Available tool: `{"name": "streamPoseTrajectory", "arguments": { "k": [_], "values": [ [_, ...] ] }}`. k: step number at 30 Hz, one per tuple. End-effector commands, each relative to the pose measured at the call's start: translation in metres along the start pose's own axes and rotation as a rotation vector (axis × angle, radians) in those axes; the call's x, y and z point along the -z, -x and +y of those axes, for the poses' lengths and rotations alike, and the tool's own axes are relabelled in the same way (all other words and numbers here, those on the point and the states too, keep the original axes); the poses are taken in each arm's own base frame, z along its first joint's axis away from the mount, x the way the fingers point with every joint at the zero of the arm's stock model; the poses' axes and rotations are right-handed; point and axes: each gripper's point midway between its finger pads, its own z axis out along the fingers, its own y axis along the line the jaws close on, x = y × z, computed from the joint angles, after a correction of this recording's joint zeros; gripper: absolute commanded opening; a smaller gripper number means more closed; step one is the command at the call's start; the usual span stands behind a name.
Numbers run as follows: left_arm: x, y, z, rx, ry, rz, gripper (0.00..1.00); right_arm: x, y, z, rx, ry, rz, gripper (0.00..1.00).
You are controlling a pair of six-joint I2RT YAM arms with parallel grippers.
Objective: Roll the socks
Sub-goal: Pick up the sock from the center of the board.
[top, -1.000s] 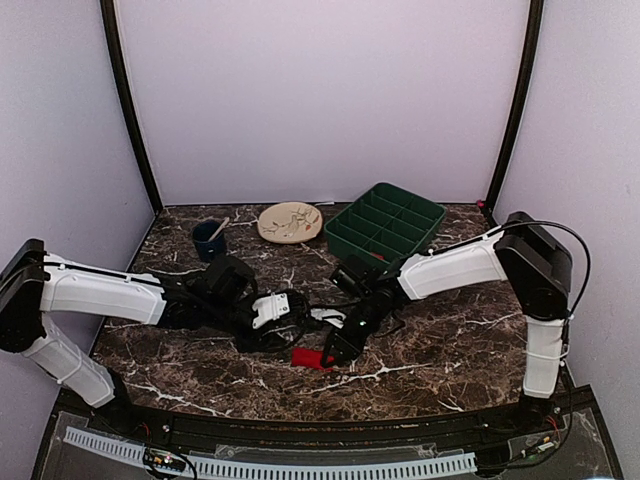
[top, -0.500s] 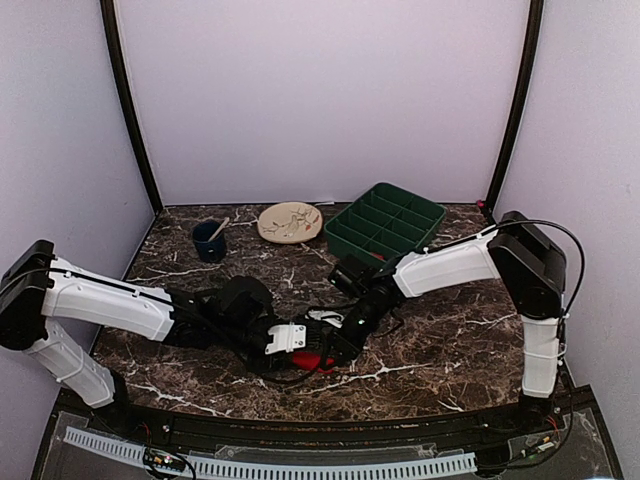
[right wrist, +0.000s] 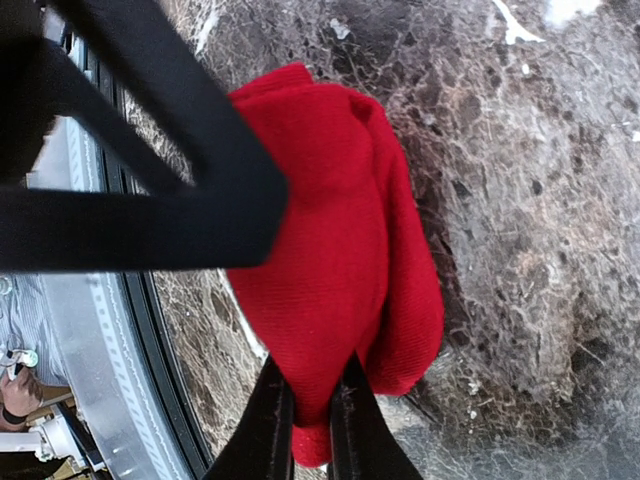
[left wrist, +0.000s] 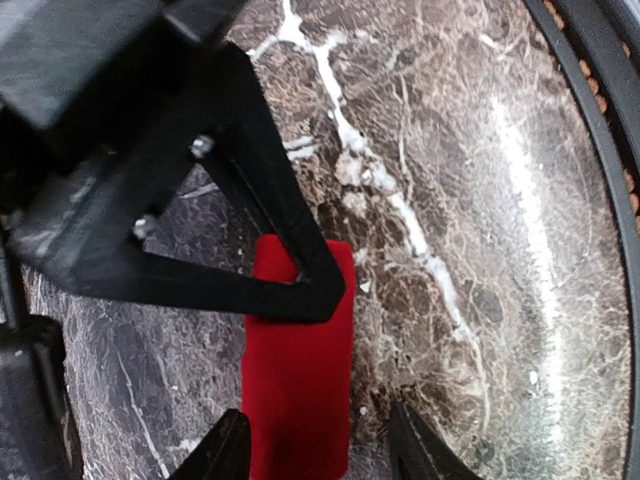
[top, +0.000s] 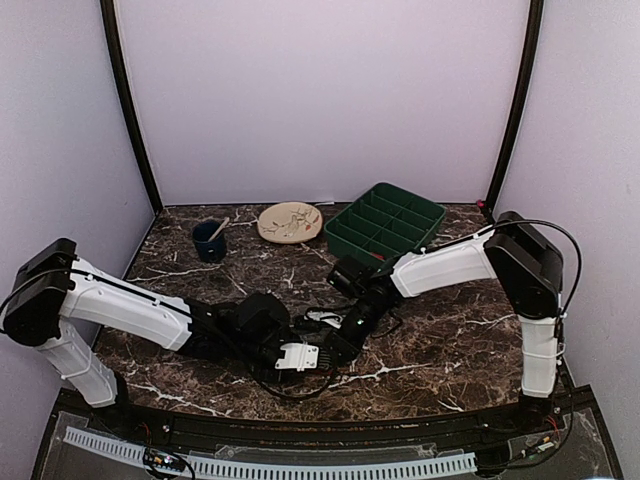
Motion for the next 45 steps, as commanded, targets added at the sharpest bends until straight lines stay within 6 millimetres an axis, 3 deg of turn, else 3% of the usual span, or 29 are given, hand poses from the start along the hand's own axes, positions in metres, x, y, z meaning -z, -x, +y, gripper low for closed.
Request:
{"name": "streamPoseTrajectory", "arguments": {
  "k": [1,9,17,33,42,45],
  "values": [
    [-0.006,0.006,0.015,-0.054,0.076,0.019,0.49,-0.004,-0.004,-0.003,-0.027,0.014,0.024,0.08],
    [-0.015,0.007,0.019,-0.11,0.102,0.047,0.49,-0.006,-0.005,-0.001,-0.034,0.033,0.033,0.08],
    [-0.018,0.001,0.008,-0.136,0.041,0.08,0.39,-0.007,-0.005,0.001,-0.044,0.056,0.038,0.08],
    [-0.033,-0.012,-0.017,-0.149,-0.076,0.145,0.44,-0.007,-0.004,0.004,-0.066,0.126,0.037,0.09],
    [-0.04,-0.026,-0.032,-0.117,-0.152,0.204,0.26,-0.004,-0.004,0.003,-0.077,0.134,0.025,0.09],
    [-0.041,-0.028,-0.035,-0.102,-0.167,0.219,0.23,-0.002,-0.003,0.002,-0.079,0.132,0.019,0.14]
  ]
}}
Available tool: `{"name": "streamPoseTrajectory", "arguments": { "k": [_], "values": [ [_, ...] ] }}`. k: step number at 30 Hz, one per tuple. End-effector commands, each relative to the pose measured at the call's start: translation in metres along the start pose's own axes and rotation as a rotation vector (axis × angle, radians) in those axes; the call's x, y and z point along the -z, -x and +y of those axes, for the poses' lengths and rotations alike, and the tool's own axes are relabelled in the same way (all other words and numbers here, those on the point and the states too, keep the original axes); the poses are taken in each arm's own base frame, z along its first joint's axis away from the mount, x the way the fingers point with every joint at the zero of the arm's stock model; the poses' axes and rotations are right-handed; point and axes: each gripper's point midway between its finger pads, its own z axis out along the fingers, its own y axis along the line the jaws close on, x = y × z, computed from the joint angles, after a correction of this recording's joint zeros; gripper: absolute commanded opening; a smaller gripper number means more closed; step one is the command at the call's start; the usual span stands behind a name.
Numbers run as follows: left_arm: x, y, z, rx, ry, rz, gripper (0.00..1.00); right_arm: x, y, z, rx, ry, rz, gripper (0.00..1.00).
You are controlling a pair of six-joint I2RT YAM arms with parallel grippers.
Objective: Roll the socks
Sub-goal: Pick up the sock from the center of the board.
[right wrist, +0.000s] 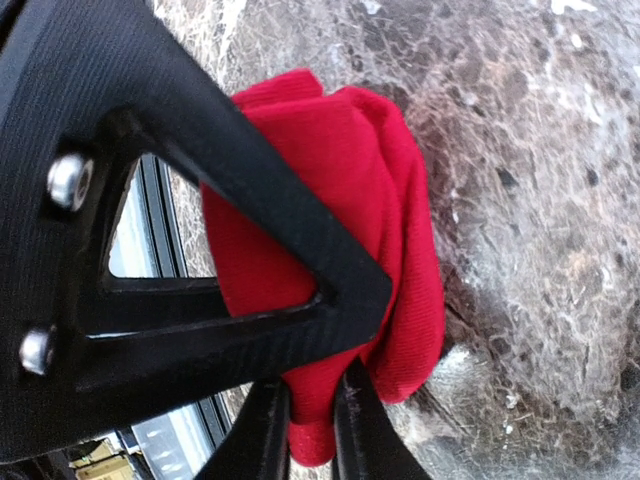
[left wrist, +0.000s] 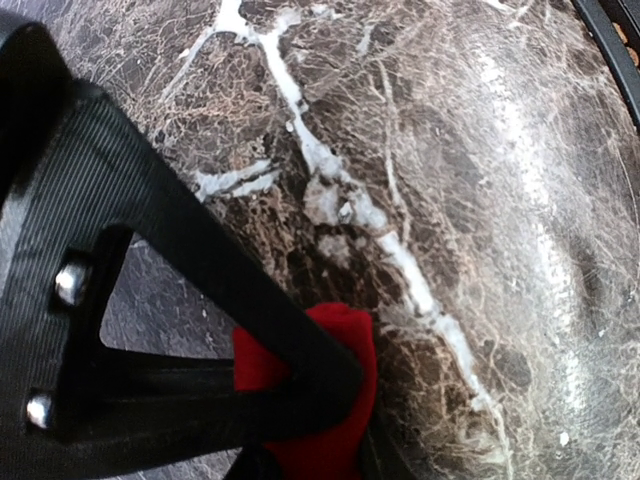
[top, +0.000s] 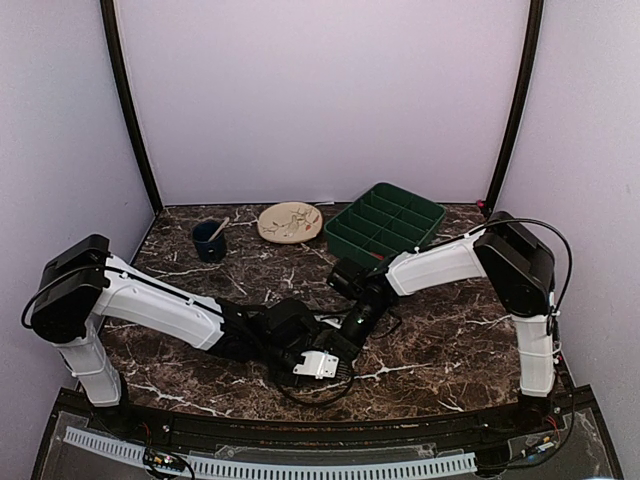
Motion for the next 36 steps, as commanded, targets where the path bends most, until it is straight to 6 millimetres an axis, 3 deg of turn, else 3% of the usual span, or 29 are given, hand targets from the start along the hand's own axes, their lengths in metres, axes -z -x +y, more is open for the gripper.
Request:
{"name": "streamPoseTrajectory", "arguments": {
  "k": [1,7,22,28,36],
  "values": [
    [-0.011,-0.027,-0.033,0.023,-0.128,0.106,0.22,0.001,0.0,-0.003,-0.009,0.016,-0.01,0.16],
    [-0.012,-0.03,-0.035,0.041,-0.139,0.126,0.21,0.003,-0.005,-0.004,-0.024,0.016,-0.017,0.31],
    [-0.004,-0.031,-0.015,0.226,-0.209,0.108,0.21,0.025,-0.02,-0.004,-0.08,-0.017,-0.117,0.4],
    [0.007,-0.031,0.006,0.331,-0.213,0.062,0.21,0.042,-0.01,-0.009,-0.087,-0.082,-0.165,0.42],
    [0.025,-0.028,0.036,0.412,-0.188,-0.011,0.21,0.086,0.02,-0.019,-0.083,-0.227,-0.251,0.43]
  ]
}}
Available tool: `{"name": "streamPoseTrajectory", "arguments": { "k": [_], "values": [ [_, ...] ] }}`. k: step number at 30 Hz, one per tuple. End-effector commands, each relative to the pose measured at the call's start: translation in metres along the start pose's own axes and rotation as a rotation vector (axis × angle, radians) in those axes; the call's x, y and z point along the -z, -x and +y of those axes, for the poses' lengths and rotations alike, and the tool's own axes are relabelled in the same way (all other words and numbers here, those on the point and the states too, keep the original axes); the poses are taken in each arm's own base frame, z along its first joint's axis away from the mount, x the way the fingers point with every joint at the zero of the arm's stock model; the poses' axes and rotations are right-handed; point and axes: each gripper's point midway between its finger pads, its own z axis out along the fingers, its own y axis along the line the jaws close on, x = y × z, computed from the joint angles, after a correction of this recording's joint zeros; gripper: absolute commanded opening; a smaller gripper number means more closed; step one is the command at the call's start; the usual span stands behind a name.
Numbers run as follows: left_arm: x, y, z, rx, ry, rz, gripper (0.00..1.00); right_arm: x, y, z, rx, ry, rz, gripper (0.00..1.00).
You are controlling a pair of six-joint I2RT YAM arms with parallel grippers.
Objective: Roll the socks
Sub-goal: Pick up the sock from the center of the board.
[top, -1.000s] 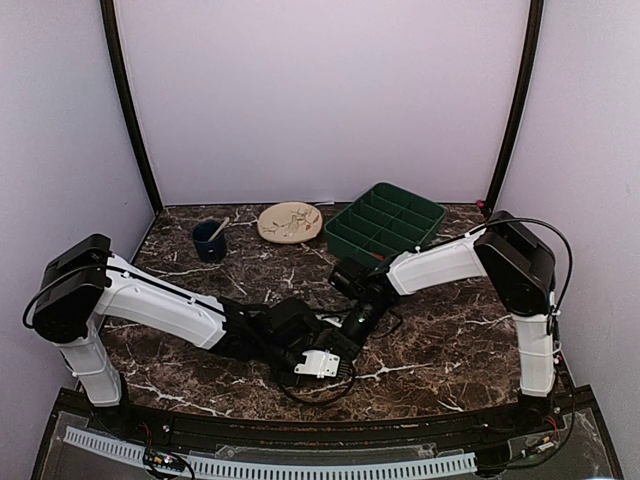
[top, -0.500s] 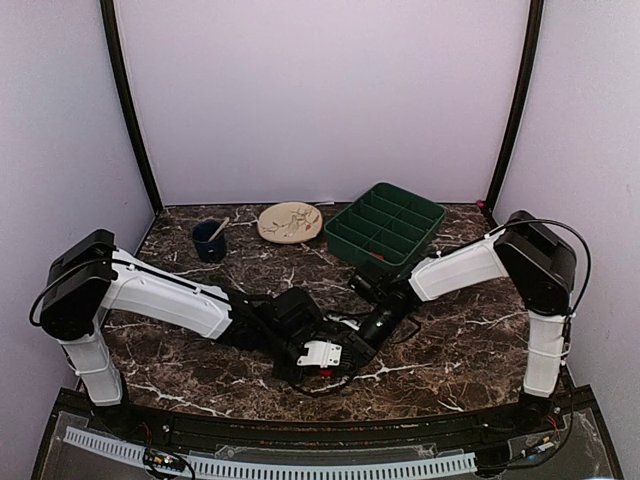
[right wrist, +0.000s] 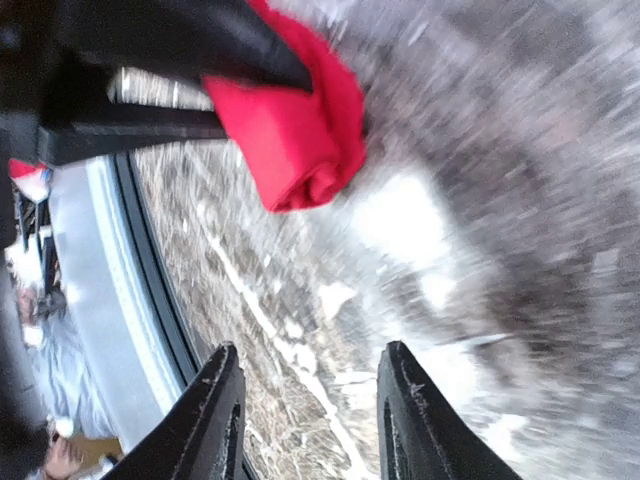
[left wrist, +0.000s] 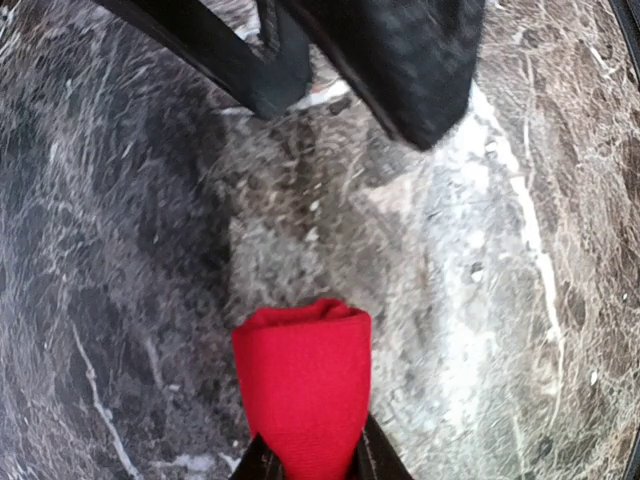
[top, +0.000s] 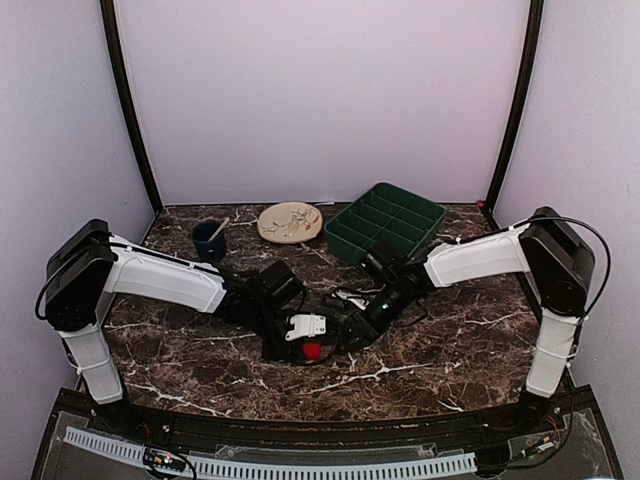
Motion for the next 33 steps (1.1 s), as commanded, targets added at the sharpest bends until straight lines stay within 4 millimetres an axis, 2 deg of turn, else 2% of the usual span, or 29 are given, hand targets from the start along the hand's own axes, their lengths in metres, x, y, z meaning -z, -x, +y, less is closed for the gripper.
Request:
{"name": "streamPoseTrajectory", "arguments": {
  "k": [1,5,12,17,25,33],
  "values": [
    [0.021,0.007,0.003,0.046,-0.023,-0.027,0.21,0.034,0.037,-0.006,0.025,-0.106,-0.099,0.43],
    [0.026,0.007,0.013,0.055,0.0,-0.034,0.2,0.061,0.055,-0.025,0.017,-0.224,-0.153,0.43],
    [0.039,0.008,0.04,0.081,0.063,-0.067,0.2,0.117,0.105,-0.073,0.021,-0.518,-0.283,0.41],
    [0.048,0.011,0.055,0.085,0.105,-0.082,0.21,0.137,0.131,-0.098,0.05,-0.676,-0.303,0.4],
    [0.055,0.013,0.069,0.088,0.133,-0.097,0.21,0.156,0.139,-0.135,0.043,-0.852,-0.264,0.39],
    [0.06,0.015,0.078,0.093,0.144,-0.102,0.21,0.169,0.141,-0.146,0.067,-0.94,-0.268,0.39]
  ]
}}
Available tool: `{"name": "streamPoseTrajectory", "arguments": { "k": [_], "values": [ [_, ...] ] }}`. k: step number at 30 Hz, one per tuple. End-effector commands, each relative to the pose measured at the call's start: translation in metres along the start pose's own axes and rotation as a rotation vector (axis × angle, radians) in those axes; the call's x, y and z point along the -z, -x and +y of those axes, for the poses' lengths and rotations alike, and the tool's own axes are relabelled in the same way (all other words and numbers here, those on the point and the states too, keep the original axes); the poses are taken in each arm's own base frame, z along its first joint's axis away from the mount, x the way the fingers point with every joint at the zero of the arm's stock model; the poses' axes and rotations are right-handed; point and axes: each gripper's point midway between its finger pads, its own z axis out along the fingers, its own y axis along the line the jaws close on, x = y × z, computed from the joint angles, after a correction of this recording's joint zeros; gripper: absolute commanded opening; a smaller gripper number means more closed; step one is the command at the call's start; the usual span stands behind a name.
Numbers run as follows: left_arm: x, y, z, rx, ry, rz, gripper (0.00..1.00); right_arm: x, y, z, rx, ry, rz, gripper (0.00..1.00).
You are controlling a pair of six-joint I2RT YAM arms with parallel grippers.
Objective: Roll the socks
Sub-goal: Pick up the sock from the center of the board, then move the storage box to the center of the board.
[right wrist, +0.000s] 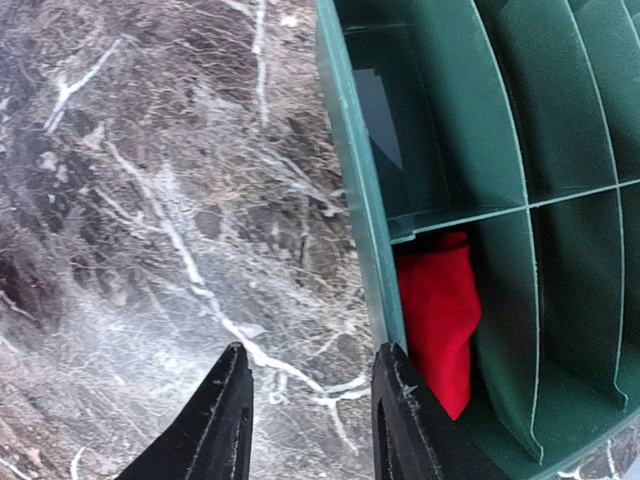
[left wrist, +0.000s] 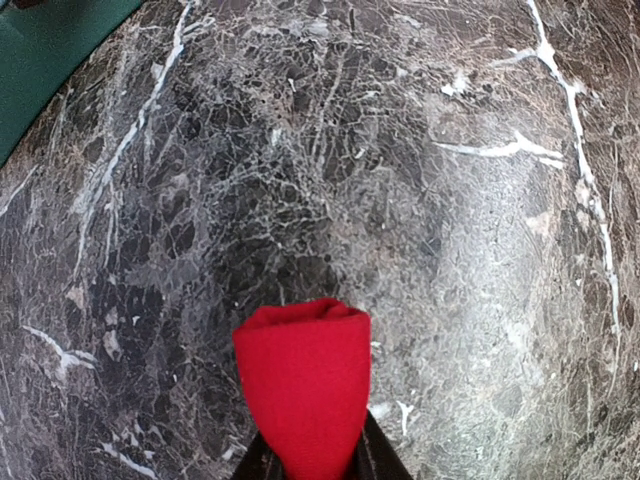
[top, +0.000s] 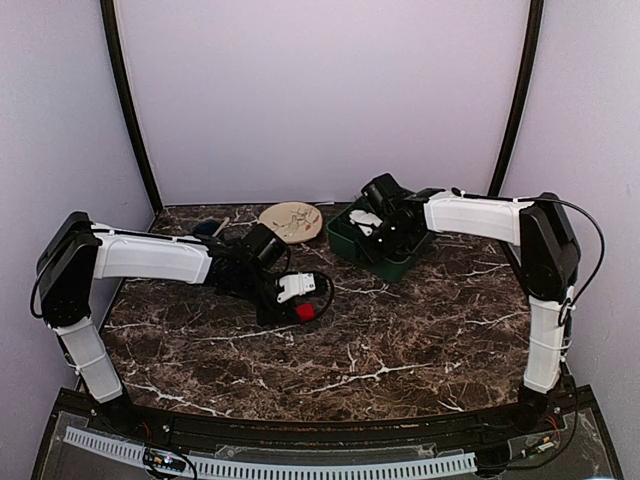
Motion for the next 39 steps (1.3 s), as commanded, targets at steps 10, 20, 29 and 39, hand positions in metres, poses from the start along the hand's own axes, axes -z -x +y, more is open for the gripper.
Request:
{"name": "streamPoseTrajectory", "arguments": {
  "k": [10,20,29,39],
  "values": [
    [0.014,0.011,0.011,-0.008,0.023,-0.026,0.21,0.015,0.017,-0.029,0.036,-0.118,-0.049,0.44],
    [0.016,0.012,0.016,-0.006,0.03,-0.025,0.21,-0.004,0.006,-0.036,0.035,-0.083,0.006,0.38],
    [0.022,0.018,0.033,-0.008,0.055,-0.032,0.21,-0.023,-0.017,-0.029,0.057,0.015,0.074,0.18],
    [0.034,0.032,0.067,-0.042,0.132,-0.038,0.21,-0.015,-0.032,-0.011,0.084,0.109,0.072,0.04]
  ]
}}
